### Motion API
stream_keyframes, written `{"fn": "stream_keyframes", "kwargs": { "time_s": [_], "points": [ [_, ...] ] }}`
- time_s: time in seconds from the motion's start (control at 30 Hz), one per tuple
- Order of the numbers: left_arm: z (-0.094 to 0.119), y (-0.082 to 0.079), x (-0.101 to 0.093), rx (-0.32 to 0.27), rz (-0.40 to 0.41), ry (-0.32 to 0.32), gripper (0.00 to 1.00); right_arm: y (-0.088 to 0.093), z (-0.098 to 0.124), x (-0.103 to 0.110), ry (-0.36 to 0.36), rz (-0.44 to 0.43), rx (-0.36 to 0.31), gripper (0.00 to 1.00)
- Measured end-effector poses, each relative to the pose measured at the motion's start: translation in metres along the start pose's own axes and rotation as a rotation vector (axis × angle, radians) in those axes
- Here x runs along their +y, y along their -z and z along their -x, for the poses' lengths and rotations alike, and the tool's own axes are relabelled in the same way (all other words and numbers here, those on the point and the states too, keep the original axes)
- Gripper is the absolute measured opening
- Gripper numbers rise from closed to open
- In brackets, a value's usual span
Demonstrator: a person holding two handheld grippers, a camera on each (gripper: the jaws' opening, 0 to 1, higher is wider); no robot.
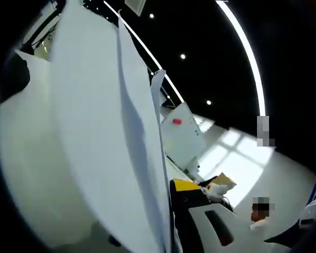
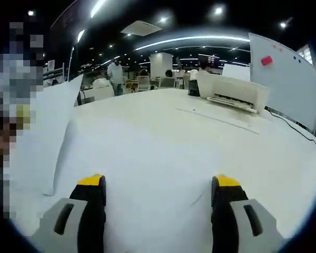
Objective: Organize the stack of printing papers by aligning and flattening the scattered papers on the table
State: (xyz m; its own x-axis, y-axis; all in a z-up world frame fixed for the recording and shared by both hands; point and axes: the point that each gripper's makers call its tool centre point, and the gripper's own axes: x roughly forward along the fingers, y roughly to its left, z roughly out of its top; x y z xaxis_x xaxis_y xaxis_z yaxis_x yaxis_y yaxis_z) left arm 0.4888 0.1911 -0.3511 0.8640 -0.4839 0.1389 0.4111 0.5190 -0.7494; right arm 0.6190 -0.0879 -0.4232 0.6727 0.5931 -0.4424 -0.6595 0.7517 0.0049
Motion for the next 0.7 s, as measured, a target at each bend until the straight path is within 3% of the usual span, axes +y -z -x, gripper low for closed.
{"fn": "stream_keyframes", "kwargs": {
  "time_s": [0.7],
  "points": [
    [-0.002, 0.003, -0.003, 0.005, 0.0, 0.0, 0.06, 0.003, 0.009, 0.013, -0.037, 0.014, 0.013, 0.53]
  ]
}}
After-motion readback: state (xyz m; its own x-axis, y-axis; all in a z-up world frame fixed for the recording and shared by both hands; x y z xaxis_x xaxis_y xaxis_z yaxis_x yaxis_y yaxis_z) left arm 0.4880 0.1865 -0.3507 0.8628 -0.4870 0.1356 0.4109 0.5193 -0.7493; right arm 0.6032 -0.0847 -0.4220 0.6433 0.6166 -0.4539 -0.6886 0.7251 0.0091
